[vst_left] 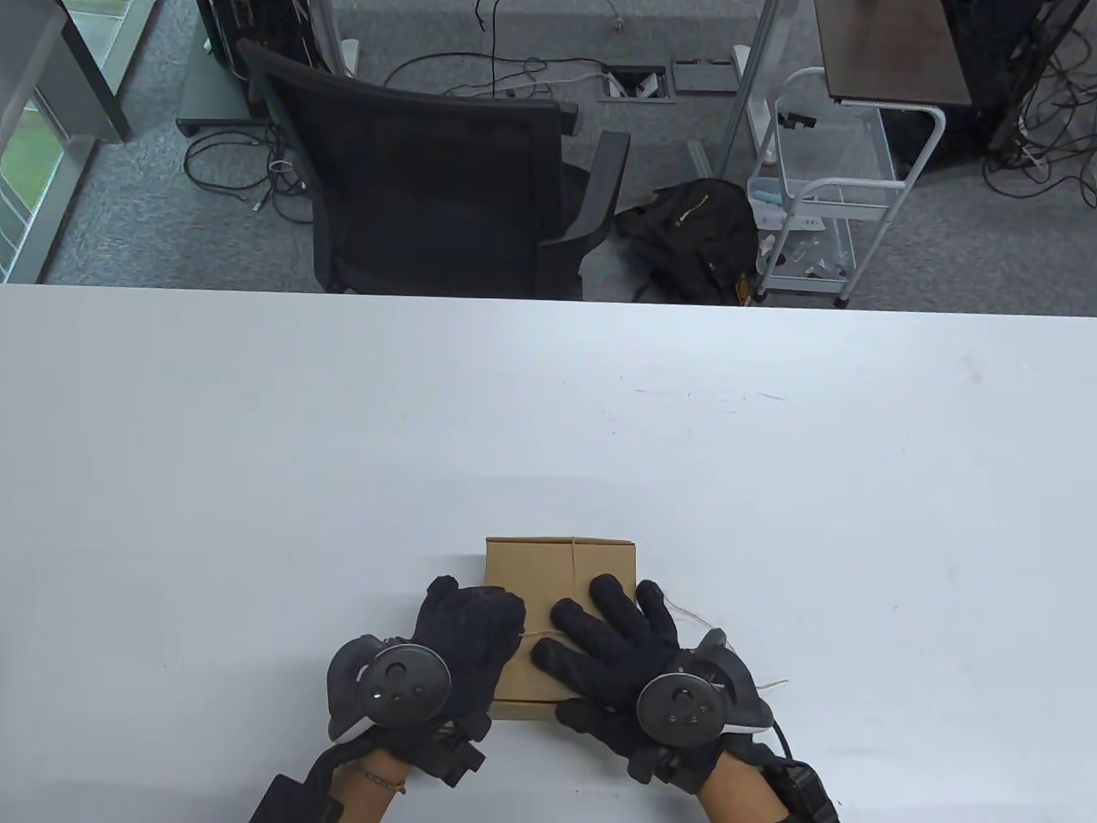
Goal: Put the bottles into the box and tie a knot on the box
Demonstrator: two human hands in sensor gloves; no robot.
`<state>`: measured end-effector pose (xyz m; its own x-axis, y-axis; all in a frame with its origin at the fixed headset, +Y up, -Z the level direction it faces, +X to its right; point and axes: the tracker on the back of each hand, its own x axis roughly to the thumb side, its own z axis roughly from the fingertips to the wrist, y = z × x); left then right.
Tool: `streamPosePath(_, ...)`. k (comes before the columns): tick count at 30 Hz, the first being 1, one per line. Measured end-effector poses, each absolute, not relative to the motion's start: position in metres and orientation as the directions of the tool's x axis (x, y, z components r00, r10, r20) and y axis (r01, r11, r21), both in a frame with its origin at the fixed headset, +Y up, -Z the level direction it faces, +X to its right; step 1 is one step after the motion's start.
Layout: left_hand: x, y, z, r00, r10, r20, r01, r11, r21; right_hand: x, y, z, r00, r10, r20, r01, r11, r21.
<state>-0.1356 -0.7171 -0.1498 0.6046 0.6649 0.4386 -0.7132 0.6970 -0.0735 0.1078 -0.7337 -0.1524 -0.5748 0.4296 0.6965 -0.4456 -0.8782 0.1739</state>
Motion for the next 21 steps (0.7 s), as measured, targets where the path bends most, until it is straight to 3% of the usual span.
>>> streamPosePath(5,-0.141,-0.72,-0.153,0.495,0.758,0.424,-0.77,0.609,-0.189,0.109,-0.733,-0.154,-0.602,0.422,0.678,-0.461,-0.877,0.137)
streamPosePath(10,-0.134,-0.718,-0.147,0.673,0.538,0.507,-0.578,0.811,-0.093,0.11,-0.735,-0.154,-0.593,0.429,0.682,-0.482,-0.867,0.127)
streamPosePath(17,-0.131,-0.72,-0.145,0.667,0.527,0.526,-0.559,0.821,-0.115,0.118,-0.738,-0.157,-0.537,0.493,0.685,-0.564,-0.813,0.144)
streamPosePath(21,-0.129,-0.722,-0.144,0.659,0.52,0.543,-0.532,0.833,-0.151,0.113,-0.743,-0.156,-0.586,0.49,0.645,-0.478,-0.852,0.212)
